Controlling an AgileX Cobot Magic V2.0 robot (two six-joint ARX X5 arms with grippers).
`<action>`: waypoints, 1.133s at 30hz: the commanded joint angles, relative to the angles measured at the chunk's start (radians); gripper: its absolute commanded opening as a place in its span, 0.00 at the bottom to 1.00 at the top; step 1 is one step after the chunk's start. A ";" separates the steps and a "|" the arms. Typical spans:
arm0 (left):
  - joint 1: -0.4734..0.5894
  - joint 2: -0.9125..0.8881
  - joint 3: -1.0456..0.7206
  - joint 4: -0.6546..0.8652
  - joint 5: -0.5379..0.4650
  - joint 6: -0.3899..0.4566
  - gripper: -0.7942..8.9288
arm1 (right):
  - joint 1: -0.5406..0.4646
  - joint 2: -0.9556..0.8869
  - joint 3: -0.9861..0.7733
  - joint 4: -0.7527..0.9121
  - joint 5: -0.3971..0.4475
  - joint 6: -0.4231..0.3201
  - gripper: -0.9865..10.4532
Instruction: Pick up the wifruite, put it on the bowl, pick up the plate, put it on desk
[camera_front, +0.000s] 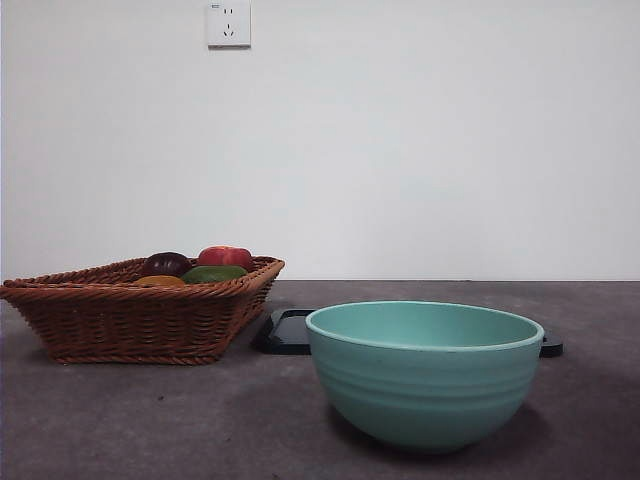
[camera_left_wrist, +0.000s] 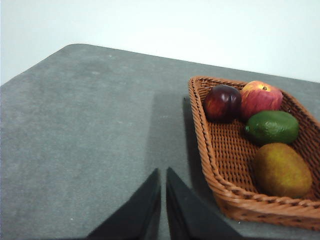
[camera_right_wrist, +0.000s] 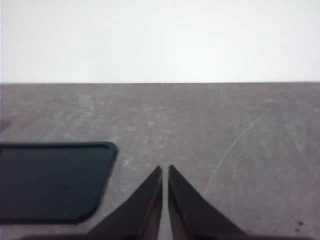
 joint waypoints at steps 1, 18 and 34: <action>0.001 -0.002 -0.010 0.018 0.000 -0.054 0.10 | 0.000 -0.002 -0.003 0.006 -0.012 0.124 0.10; -0.087 0.201 0.271 0.021 0.040 -0.167 0.10 | 0.024 0.085 0.334 -0.213 0.001 0.366 0.09; -0.141 0.637 0.841 -0.205 0.387 -0.174 0.10 | 0.039 0.481 0.798 -0.524 -0.319 0.195 0.09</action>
